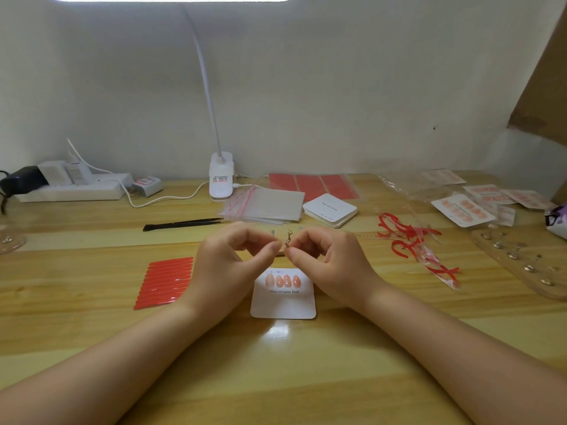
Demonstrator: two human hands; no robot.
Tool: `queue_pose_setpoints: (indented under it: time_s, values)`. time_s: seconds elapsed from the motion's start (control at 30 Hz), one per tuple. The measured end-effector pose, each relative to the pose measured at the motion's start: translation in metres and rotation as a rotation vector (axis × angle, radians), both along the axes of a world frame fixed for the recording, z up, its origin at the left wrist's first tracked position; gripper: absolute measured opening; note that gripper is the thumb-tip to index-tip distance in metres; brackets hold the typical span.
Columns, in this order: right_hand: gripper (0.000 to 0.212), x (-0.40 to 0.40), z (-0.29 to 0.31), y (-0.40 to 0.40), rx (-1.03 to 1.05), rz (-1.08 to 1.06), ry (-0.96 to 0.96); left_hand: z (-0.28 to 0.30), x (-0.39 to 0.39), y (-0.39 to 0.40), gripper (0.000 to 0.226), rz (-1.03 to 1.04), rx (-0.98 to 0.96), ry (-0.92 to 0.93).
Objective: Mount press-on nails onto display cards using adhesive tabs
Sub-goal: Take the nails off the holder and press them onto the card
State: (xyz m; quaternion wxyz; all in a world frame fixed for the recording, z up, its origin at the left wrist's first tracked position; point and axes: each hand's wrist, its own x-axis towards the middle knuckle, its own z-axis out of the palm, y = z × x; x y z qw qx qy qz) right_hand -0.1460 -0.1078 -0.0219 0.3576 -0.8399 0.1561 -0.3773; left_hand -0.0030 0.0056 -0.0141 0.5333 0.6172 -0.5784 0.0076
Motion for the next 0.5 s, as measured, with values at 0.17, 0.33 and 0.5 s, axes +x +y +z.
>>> queue_pose_setpoints:
  time_s: [0.17,0.33,0.5]
  values:
    - [0.017,-0.003,0.002,-0.004,-0.034,-0.022,0.044,0.007,0.008,-0.004,0.02,-0.047,0.12,0.614]
    - [0.008,-0.012,0.009,-0.021,0.145,-0.034,0.014,0.022,0.043,-0.003,0.036,-0.066,0.142,0.823]
    - [0.007,-0.005,-0.002,-0.014,0.054,-0.058,0.051,0.014,0.031,-0.006,0.035,-0.059,0.196,0.748]
